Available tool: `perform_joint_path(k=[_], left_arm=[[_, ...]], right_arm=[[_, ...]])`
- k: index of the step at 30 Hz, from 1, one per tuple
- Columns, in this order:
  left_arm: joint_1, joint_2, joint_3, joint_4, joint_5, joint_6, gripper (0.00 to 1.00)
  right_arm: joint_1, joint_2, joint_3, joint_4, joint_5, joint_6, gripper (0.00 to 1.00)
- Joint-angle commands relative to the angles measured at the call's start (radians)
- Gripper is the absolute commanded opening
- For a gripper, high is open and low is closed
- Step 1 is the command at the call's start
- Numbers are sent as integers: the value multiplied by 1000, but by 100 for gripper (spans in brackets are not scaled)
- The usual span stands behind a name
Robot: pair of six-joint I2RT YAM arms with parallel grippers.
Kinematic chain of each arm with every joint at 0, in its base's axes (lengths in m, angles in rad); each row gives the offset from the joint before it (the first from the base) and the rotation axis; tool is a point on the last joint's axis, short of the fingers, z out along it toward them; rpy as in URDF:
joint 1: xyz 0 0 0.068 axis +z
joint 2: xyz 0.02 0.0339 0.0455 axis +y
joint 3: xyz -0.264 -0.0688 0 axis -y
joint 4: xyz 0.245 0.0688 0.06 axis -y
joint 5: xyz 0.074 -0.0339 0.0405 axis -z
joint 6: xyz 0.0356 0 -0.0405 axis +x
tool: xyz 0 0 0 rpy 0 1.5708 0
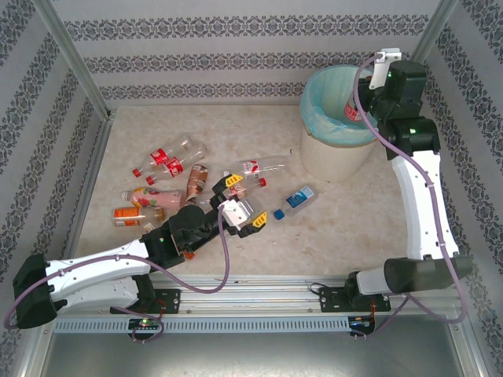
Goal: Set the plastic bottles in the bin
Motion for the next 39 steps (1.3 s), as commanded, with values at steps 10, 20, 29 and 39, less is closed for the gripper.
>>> perform_joint_path(k=[10, 20, 29, 39], left_arm=[[-7, 7, -5, 30, -14, 45, 100], [9, 57, -6, 49, -17, 42, 100], [17, 74, -2, 47, -11, 41, 100], [18, 62, 1, 42, -2, 37, 100]], right_arm=[[-137, 173, 38, 82, -112, 72, 0], [-211, 319, 73, 75, -167, 70, 0], [-226, 425, 99, 58, -163, 54, 5], [-228, 465, 121, 32, -176, 51, 14]])
